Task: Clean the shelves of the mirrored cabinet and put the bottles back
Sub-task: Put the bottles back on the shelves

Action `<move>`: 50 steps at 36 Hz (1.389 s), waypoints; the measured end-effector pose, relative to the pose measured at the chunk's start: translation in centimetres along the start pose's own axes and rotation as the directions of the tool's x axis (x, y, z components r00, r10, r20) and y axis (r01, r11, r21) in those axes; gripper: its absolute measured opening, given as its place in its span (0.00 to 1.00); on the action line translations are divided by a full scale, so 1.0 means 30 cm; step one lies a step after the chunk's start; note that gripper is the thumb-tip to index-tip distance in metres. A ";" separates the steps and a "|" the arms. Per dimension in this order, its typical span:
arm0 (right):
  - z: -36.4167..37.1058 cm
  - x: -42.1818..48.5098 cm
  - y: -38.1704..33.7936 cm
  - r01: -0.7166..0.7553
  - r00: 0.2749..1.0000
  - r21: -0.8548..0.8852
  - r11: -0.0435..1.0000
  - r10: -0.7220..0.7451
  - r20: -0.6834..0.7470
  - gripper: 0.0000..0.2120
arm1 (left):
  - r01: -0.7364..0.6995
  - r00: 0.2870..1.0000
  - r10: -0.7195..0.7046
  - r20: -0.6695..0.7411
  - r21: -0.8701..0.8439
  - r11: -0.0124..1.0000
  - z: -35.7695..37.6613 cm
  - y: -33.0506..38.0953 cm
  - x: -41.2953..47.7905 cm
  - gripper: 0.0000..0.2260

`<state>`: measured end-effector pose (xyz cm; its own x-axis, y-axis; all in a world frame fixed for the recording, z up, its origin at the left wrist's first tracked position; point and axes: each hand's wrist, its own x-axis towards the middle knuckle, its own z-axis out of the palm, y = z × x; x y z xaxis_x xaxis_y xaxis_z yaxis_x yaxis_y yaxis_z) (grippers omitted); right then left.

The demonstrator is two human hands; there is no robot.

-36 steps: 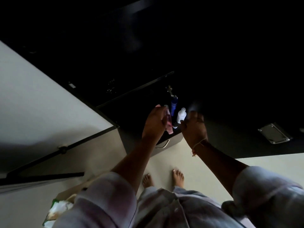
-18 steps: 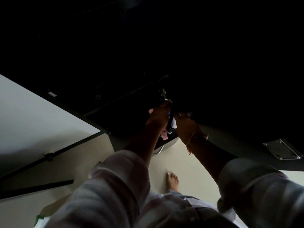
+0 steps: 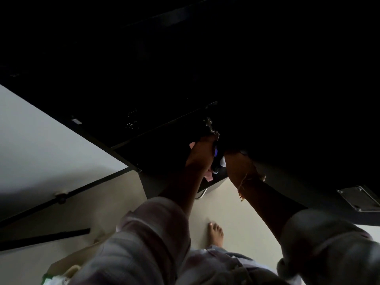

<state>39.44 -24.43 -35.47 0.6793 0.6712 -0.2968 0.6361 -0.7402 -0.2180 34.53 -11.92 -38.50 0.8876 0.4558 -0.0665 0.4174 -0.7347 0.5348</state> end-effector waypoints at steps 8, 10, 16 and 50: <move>-0.085 -0.059 -0.025 0.051 0.986 0.023 0.998 -0.047 -0.159 0.10 | 0.033 0.966 -0.087 -0.245 -0.220 0.975 -0.161 0.050 -0.111 0.14; -0.124 -0.082 -0.049 0.094 0.965 0.070 0.993 -0.074 -0.251 0.11 | 0.007 0.941 -0.095 -0.326 -0.261 0.965 -0.223 0.056 -0.151 0.15; -0.290 -0.114 -0.164 0.320 0.830 0.248 0.914 -0.145 -0.539 0.10 | -0.104 0.844 -0.089 -0.529 -0.324 0.940 -0.456 0.032 -0.239 0.18; -0.507 0.311 -0.541 0.427 0.858 0.520 0.740 -0.149 -0.492 0.09 | 0.169 0.711 -0.349 -0.611 -0.332 0.928 -0.774 -0.231 -0.136 0.19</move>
<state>41.02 -5.55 -20.57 0.6676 0.7062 0.2357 0.5704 -0.2817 -0.7716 23.50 2.98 -22.37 0.3660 0.8872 0.2811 0.4728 -0.4374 0.7650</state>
